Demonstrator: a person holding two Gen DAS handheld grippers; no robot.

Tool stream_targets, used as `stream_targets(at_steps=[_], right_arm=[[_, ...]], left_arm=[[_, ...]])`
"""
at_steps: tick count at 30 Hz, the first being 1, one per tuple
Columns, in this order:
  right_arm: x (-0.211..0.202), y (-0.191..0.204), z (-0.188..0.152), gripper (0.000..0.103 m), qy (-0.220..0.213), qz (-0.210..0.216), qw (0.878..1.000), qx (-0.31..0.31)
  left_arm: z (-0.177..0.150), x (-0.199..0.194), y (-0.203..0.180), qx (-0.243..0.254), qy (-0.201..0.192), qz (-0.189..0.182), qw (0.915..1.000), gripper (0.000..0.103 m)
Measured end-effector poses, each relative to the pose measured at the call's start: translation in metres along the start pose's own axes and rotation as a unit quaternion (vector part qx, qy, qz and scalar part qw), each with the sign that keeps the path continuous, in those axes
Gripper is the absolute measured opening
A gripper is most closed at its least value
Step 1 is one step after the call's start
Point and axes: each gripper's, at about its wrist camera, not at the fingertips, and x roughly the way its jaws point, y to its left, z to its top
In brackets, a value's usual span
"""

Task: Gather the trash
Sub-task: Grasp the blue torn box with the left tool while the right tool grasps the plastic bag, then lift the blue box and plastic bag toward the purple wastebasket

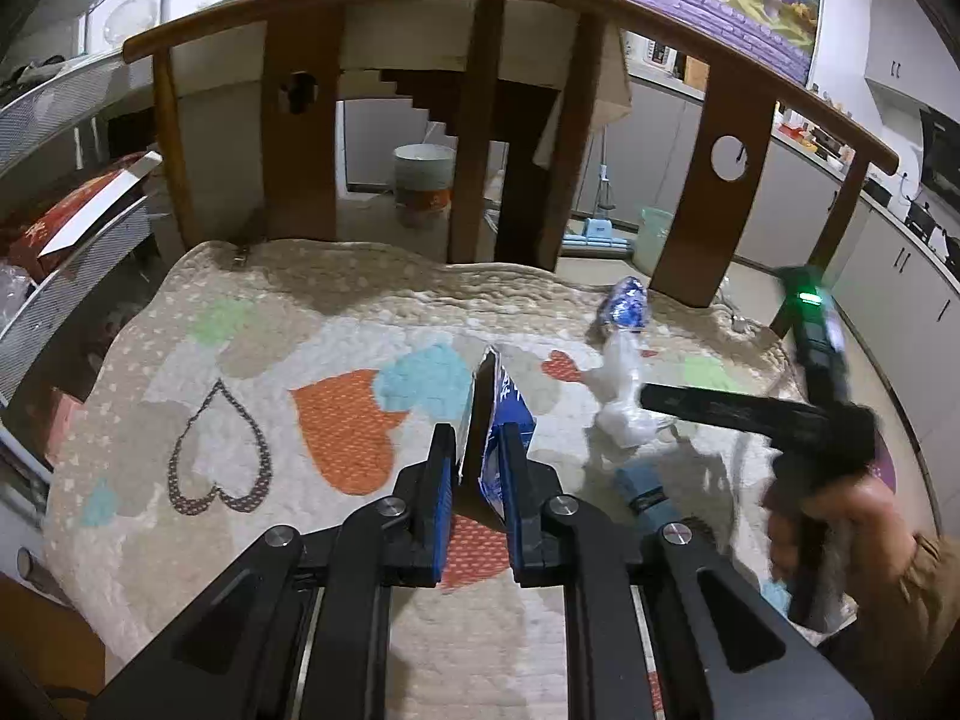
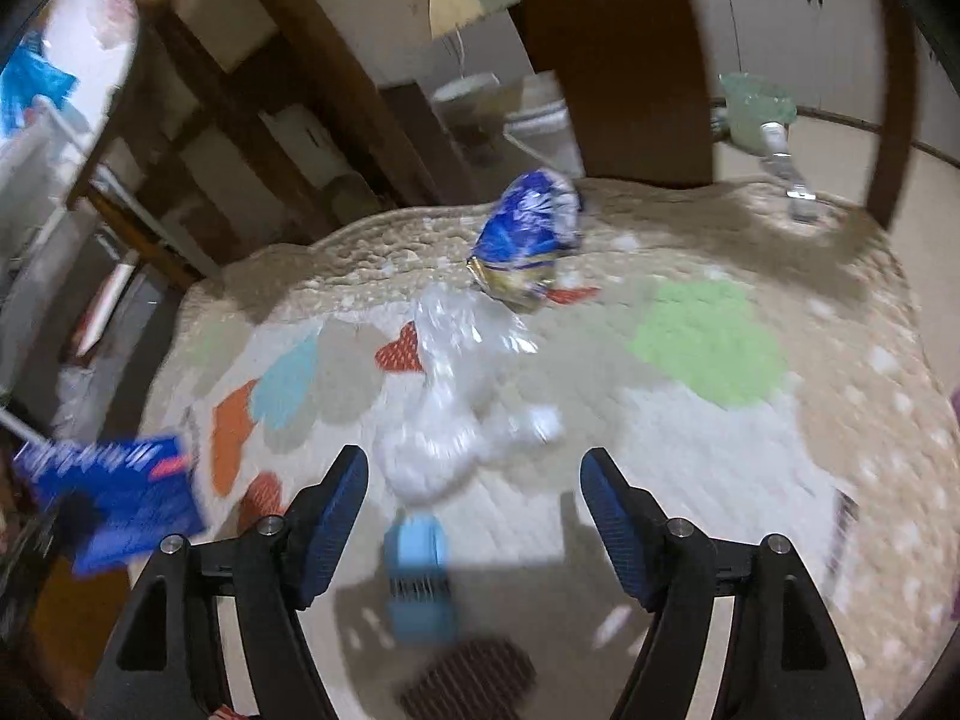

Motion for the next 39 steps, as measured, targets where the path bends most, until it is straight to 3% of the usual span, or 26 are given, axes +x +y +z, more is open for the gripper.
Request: stream_targets(at_steps=[5, 7, 8, 9, 20, 30, 39], right_arm=[[0.051, 0.019, 0.008, 0.079, 0.04, -0.05, 0.998, -0.007], [0.054, 0.026, 0.007, 0.072, 0.037, -0.063, 0.997, -0.025], [0.053, 0.029, 0.006, 0.046, 0.036, -0.067, 0.996, -0.034], [0.051, 0.029, 0.006, 0.033, 0.036, -0.066, 0.996, -0.036], [-0.034, 0.006, -0.035, 0.03, -0.039, -0.045, 0.998, -0.017], [-0.107, -0.046, -0.095, 0.031, -0.093, -0.042, 0.992, 0.068], [-0.152, -0.042, -0.122, 0.031, -0.14, -0.051, 0.987, 0.061]], left_arm=[[0.0, -0.008, 0.019, -0.014, -0.009, 0.009, 0.9998, 0.014], [0.0, -0.011, 0.024, -0.015, -0.015, 0.017, 0.9996, 0.014], [0.0, -0.013, 0.026, -0.016, -0.015, 0.02, 0.9996, 0.014], [0.0, -0.013, 0.027, -0.017, -0.015, 0.021, 0.9995, 0.014], [-0.003, -0.012, -0.001, 0.018, -0.001, 0.019, 0.9997, 0.014], [-0.011, -0.013, -0.05, 0.074, 0.019, 0.028, 0.9967, 0.014], [-0.018, -0.025, -0.09, 0.127, 0.018, 0.027, 0.9914, 0.014]])
